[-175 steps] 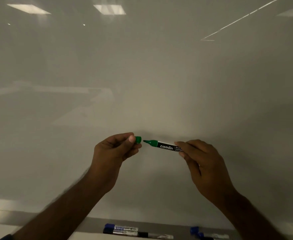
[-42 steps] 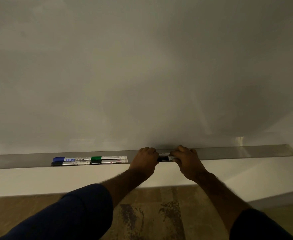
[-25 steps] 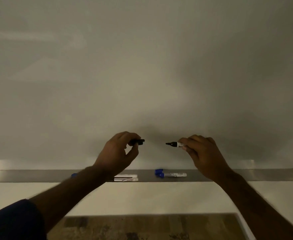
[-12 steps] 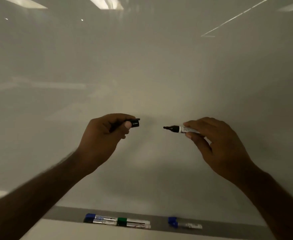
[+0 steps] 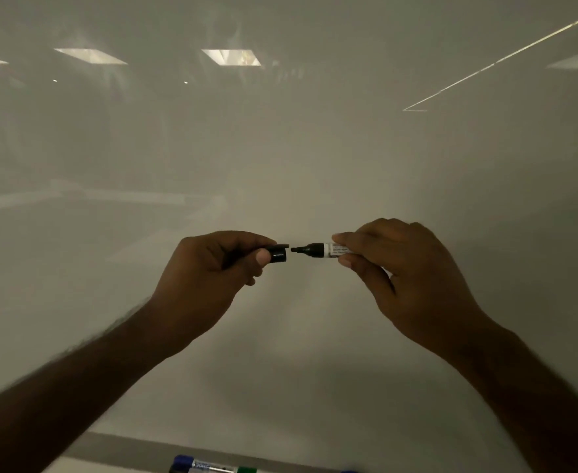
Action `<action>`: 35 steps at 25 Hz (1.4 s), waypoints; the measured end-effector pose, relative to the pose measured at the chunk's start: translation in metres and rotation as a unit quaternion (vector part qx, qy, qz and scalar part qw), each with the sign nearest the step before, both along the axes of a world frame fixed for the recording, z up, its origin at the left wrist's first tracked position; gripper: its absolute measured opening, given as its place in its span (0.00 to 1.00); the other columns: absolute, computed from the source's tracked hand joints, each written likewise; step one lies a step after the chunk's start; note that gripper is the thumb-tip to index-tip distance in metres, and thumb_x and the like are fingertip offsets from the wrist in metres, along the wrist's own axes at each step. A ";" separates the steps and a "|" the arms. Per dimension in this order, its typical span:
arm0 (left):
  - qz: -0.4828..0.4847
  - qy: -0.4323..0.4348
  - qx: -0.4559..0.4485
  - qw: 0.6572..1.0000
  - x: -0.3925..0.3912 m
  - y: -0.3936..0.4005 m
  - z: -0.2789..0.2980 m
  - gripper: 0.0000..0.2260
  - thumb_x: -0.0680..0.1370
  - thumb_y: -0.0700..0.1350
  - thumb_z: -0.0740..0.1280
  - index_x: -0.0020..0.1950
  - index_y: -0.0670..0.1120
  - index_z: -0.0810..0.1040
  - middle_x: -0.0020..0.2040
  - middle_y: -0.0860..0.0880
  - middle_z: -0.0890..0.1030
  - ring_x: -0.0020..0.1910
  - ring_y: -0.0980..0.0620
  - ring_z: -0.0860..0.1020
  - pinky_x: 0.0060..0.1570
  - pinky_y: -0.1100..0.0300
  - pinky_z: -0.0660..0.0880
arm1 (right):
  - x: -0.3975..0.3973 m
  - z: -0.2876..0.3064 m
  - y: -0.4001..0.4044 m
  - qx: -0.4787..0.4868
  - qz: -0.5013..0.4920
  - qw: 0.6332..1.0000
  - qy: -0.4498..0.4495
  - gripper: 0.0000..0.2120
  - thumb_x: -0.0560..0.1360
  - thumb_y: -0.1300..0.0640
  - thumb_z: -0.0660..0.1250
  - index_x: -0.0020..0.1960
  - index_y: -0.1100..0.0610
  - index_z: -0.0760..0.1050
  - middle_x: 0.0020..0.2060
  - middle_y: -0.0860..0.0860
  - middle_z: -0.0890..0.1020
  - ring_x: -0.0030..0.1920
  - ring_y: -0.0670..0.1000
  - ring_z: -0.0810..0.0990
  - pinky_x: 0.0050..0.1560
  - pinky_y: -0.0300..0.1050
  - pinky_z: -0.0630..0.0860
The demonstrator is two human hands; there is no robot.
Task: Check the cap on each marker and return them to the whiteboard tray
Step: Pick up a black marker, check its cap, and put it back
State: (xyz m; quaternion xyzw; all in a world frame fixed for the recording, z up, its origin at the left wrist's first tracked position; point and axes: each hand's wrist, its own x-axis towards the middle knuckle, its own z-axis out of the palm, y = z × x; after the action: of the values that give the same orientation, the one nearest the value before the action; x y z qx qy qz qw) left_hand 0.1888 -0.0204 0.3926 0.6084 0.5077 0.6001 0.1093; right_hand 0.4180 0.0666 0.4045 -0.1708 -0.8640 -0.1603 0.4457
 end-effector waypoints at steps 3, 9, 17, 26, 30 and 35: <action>0.000 0.010 -0.001 1.000 0.003 0.000 0.000 0.07 0.73 0.44 0.70 0.46 0.56 0.84 0.37 0.49 0.84 0.34 0.54 0.80 0.39 0.63 0.78 | -0.004 0.000 -0.002 0.010 -0.002 1.000 -0.013 0.12 0.77 0.55 0.63 0.58 0.56 0.78 0.43 0.51 0.82 0.41 0.53 0.78 0.41 0.50 0.71; -0.031 0.005 0.000 0.999 0.013 0.004 0.001 0.08 0.69 0.52 0.69 0.46 0.55 0.84 0.37 0.49 0.85 0.32 0.53 0.80 0.37 0.61 0.78 | -0.006 0.000 -0.003 0.008 0.012 1.000 -0.020 0.14 0.77 0.54 0.61 0.58 0.58 0.78 0.43 0.52 0.82 0.40 0.54 0.78 0.41 0.50 0.72; -0.103 -0.034 -0.005 0.994 0.022 0.018 -0.007 0.07 0.71 0.44 0.69 0.45 0.48 0.85 0.37 0.45 0.85 0.31 0.52 0.80 0.32 0.63 0.76 | -0.002 -0.007 0.003 0.002 0.011 1.000 -0.026 0.15 0.77 0.54 0.58 0.55 0.59 0.80 0.40 0.53 0.82 0.38 0.54 0.78 0.38 0.48 0.71; -0.086 0.007 -0.038 0.996 0.028 0.050 -0.030 0.05 0.71 0.44 0.72 0.46 0.51 0.85 0.38 0.47 0.85 0.35 0.48 0.82 0.43 0.53 0.80 | 0.011 -0.034 0.027 -0.055 -0.024 0.998 -0.029 0.13 0.77 0.54 0.61 0.56 0.57 0.79 0.42 0.51 0.81 0.40 0.52 0.77 0.41 0.48 0.69; -0.059 0.064 -0.066 0.994 0.031 0.069 -0.061 0.08 0.73 0.42 0.72 0.47 0.54 0.84 0.37 0.50 0.85 0.37 0.50 0.82 0.44 0.52 0.80 | 0.016 -0.072 0.043 -0.129 -0.035 0.990 -0.034 0.13 0.76 0.56 0.62 0.58 0.57 0.78 0.46 0.52 0.82 0.45 0.53 0.78 0.45 0.51 0.72; -0.029 0.151 -0.110 0.982 0.037 0.089 -0.118 0.08 0.72 0.44 0.72 0.50 0.54 0.83 0.43 0.53 0.85 0.41 0.54 0.81 0.45 0.55 0.79 | 0.024 -0.135 0.060 -0.220 -0.041 0.973 -0.053 0.11 0.76 0.59 0.63 0.57 0.55 0.77 0.48 0.51 0.82 0.48 0.52 0.77 0.47 0.48 0.70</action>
State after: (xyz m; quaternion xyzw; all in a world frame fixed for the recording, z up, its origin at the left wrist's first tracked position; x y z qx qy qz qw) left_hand 0.2258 0.0691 0.2751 0.6905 0.5634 0.4386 0.1153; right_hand 0.4420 0.1271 0.2696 -0.2914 -0.8927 0.0064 0.3437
